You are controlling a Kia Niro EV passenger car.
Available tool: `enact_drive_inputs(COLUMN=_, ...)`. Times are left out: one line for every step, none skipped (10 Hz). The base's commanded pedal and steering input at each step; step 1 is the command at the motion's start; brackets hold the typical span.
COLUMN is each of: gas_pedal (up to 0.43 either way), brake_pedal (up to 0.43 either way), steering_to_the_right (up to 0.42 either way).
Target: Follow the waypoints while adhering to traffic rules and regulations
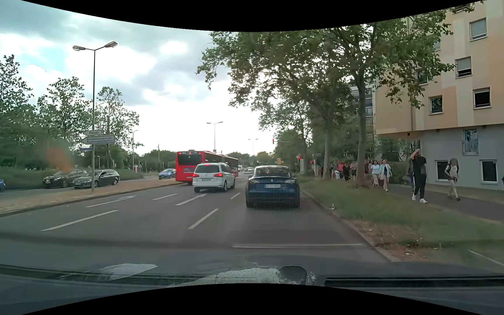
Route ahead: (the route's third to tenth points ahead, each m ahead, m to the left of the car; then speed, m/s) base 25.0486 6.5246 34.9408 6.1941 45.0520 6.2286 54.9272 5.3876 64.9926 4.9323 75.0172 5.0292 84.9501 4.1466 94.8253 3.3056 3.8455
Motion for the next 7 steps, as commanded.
enact_drive_inputs(gas_pedal=0.110, brake_pedal=0.000, steering_to_the_right=0.005)
enact_drive_inputs(gas_pedal=0.098, brake_pedal=0.000, steering_to_the_right=0.004)
enact_drive_inputs(gas_pedal=0.087, brake_pedal=0.000, steering_to_the_right=0.002)
enact_drive_inputs(gas_pedal=0.079, brake_pedal=0.000, steering_to_the_right=-0.001)
enact_drive_inputs(gas_pedal=0.067, brake_pedal=0.000, steering_to_the_right=-0.005)
enact_drive_inputs(gas_pedal=0.067, brake_pedal=0.000, steering_to_the_right=-0.006)
enact_drive_inputs(gas_pedal=0.059, brake_pedal=0.000, steering_to_the_right=-0.003)
